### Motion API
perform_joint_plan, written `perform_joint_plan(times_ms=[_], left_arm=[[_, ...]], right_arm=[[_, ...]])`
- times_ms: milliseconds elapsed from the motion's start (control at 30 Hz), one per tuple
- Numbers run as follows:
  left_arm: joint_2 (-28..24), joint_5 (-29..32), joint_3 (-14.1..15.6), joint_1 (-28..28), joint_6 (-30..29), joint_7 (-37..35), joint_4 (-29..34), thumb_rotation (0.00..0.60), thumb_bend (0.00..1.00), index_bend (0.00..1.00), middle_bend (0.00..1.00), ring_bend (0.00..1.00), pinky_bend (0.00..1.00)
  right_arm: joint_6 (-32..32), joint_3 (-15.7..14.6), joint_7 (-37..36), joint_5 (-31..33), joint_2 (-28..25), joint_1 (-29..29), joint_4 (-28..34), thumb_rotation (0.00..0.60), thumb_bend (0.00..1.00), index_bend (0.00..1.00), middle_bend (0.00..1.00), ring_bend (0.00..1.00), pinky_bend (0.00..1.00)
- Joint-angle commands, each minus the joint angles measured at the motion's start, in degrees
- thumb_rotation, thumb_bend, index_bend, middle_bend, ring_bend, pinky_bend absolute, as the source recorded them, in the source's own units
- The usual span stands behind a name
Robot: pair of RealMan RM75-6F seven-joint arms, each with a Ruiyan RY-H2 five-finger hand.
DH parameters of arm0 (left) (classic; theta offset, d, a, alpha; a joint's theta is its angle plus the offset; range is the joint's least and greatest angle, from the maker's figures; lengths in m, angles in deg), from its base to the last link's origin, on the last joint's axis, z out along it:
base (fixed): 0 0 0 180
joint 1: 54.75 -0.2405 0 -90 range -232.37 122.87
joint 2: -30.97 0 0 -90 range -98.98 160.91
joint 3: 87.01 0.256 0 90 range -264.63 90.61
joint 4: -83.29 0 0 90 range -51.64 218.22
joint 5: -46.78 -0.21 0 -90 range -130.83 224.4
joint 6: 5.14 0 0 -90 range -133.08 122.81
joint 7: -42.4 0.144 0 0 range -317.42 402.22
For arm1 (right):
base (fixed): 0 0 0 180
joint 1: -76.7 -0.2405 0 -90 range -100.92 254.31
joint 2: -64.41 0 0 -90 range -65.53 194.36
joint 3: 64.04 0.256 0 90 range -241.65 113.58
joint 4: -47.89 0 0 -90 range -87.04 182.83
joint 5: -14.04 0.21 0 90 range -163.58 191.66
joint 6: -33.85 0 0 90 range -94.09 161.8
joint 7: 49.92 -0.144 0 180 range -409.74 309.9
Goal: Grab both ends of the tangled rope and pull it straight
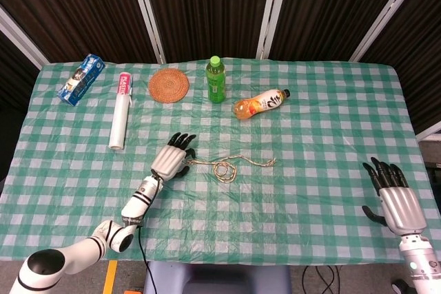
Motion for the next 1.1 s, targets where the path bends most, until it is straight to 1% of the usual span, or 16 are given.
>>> perform_joint_plan(times_ms=[33,267,633,767,900,1100], left_arm=[[0.8,0.0,0.2,0.3,-0.5,-0.2,-1.1,0.600,0.40,0.44,0.06,0.00,0.05],[2.4,-0.1,0.7,1.0,-0.7,-1.4,-4.0,0.600,0.40,0.48,0.08,0.00,0.06],[4.2,0.6,0.8,2.0,0.4,-1.9,-7.6,0.600,0.39,0.47,0.08,0.00,0.06],[4.9,0.9,0.9,2.2,0.4,-1.6,-8.8,0.600,0.40,0.50,0.09,0.00,0.06],[5.2,0.6,1.3,2.4,0.3,-0.5,-9.3,0.600,0.41,0.55,0.09,0.00,0.06],[5.0,0.6,1.3,2.2,-1.0,0.6,-8.4,0.600,0.41,0.56,0.09,0.00,0.06]], right_arm=[[0.2,0.1,-0.1,0.2,-0.1,-0.1,0.0,0.600,0.32,0.00,0.00,0.00,0.00],[0.4,0.0,0.3,0.4,0.0,-0.1,0.1,0.600,0.32,0.00,0.00,0.00,0.00],[0.8,0.1,0.8,0.8,0.1,-0.3,0.2,0.600,0.32,0.00,0.00,0.00,0.00],[0.7,0.1,0.7,0.9,0.0,-0.3,0.2,0.600,0.32,0.00,0.00,0.00,0.00],[0.7,0.1,0.7,1.0,0.0,-0.3,0.2,0.600,0.32,0.00,0.00,0.00,0.00],[0.7,0.1,0.9,0.9,0.0,-0.3,0.3,0.600,0.32,0.00,0.00,0.00,0.00]])
